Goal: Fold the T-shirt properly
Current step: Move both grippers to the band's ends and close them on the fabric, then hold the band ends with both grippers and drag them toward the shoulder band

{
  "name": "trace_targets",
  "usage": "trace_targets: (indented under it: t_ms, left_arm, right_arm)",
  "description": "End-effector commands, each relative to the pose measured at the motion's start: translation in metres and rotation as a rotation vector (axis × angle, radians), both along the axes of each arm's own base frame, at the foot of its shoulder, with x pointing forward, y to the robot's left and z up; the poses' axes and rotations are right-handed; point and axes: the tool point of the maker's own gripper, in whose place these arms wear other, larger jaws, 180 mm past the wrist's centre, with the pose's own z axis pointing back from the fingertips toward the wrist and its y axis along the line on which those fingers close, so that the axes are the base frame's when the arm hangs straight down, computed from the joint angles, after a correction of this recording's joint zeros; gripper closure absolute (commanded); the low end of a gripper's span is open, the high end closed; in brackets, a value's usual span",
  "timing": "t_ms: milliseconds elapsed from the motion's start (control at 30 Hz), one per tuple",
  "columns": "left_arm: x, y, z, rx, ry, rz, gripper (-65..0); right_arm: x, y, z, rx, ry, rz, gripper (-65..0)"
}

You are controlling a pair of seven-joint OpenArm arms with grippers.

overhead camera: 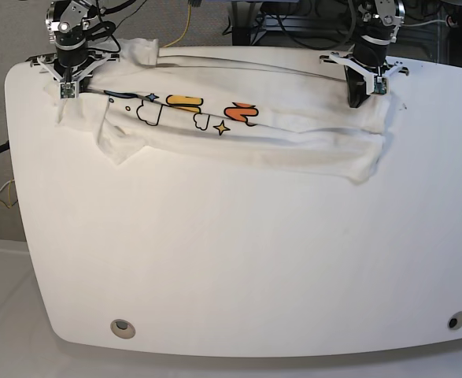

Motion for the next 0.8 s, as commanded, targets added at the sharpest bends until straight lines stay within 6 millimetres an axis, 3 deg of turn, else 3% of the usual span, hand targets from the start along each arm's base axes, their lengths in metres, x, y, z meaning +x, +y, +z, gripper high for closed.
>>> trace_targets:
  t_ms: [0,767]
  left_arm:
    - [0.005,0.001,0.006,-0.006,-0.033,0.004,-2.1]
    - [0.025,0.001,0.015,-0.007,-0.078,0.005,-2.1]
  right_arm:
    - [-0.026,0.021,-0.028,0.046,0.168,0.047,-0.6]
    - [0.024,0.052,-0.020,0.070,0.089,0.149,-0.6]
